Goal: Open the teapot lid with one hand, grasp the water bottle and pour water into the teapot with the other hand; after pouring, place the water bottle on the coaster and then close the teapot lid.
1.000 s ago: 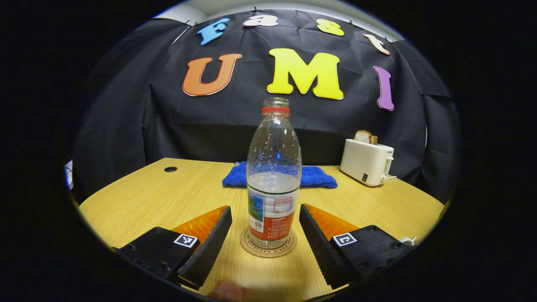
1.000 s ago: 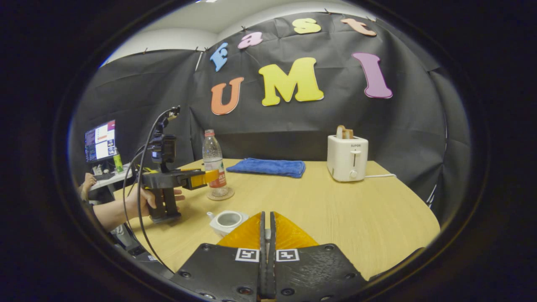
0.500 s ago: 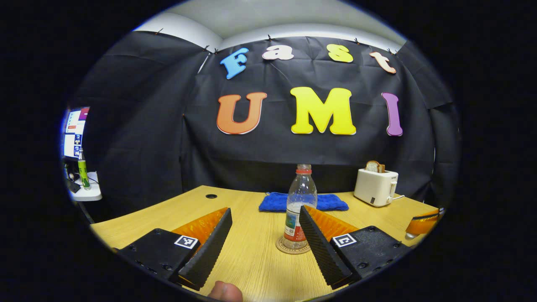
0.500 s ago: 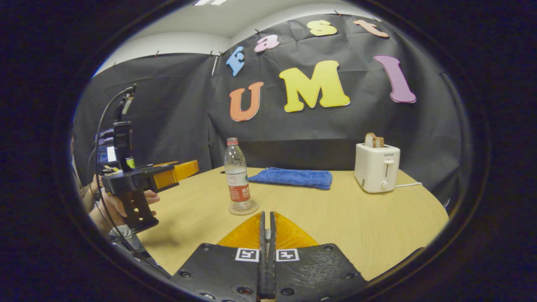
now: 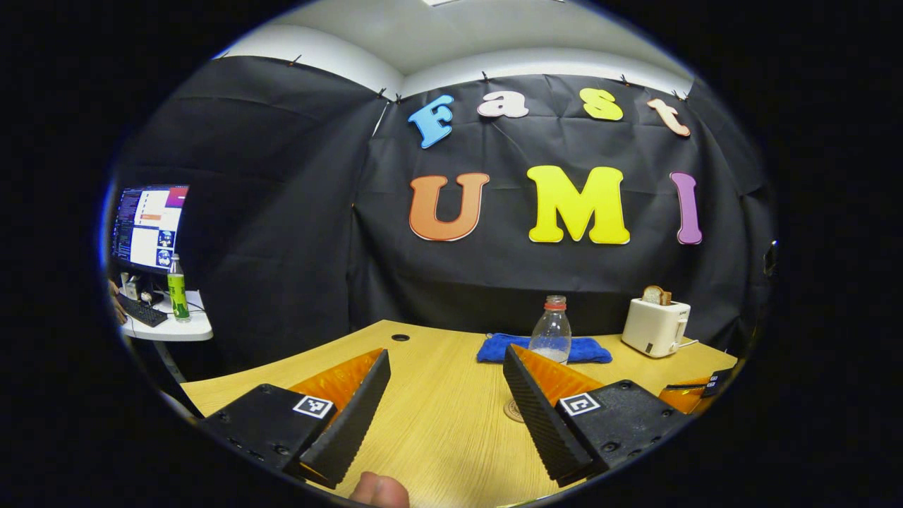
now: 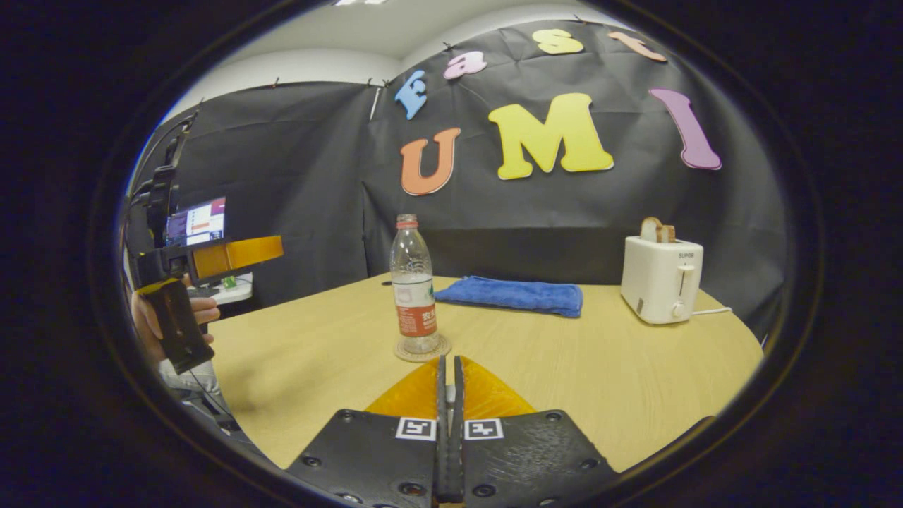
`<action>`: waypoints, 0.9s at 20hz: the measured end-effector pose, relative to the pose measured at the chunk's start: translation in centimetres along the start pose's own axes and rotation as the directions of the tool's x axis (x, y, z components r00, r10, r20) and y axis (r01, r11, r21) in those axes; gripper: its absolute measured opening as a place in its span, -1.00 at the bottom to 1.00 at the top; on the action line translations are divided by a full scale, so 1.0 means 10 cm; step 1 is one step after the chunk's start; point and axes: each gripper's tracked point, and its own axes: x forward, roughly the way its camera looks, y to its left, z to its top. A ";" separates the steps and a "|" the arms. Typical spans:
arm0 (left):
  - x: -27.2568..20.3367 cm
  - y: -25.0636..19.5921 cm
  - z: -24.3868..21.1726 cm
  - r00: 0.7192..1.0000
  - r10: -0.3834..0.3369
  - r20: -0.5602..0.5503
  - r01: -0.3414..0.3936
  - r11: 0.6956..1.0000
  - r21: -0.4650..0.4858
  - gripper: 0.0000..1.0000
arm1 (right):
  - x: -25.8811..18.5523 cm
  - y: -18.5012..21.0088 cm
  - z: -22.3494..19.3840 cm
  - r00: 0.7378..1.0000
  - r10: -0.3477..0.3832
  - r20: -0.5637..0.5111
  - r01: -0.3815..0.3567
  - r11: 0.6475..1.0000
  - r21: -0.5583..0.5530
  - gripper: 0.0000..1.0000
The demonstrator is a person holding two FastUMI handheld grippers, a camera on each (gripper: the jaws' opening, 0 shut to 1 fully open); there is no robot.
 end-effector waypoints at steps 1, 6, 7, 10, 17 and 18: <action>0.01 0.01 0.00 1.000 0.001 0.001 -0.001 1.000 -0.005 1.00 | 0.01 -0.01 -0.01 1.000 -0.002 0.001 0.002 1.000 0.000 -1.00; 0.02 0.03 -0.04 1.000 0.013 -0.017 -0.013 1.000 -0.013 1.00 | 0.03 -0.03 -0.09 1.000 -0.007 -0.004 0.007 1.000 0.009 -0.99; 0.01 0.03 -0.05 1.000 0.012 -0.016 -0.012 1.000 -0.010 1.00 | 0.03 -0.04 -0.12 1.000 -0.008 -0.006 0.008 1.000 0.010 -1.00; 0.00 0.01 0.00 1.000 0.014 -0.003 -0.014 1.000 0.000 1.00 | 0.06 -0.05 -0.20 1.000 -0.004 -0.022 0.004 1.000 0.014 -1.00; -0.07 -0.15 0.25 0.998 0.031 0.057 -0.033 0.999 0.026 1.00 | 0.00 -0.09 -0.11 1.000 -0.026 0.004 0.026 1.000 0.017 -0.58; -0.07 -0.19 0.30 0.998 0.030 0.061 -0.031 0.999 0.030 1.00 | -0.05 -0.11 -0.03 0.999 -0.028 0.021 0.027 0.999 0.029 -0.47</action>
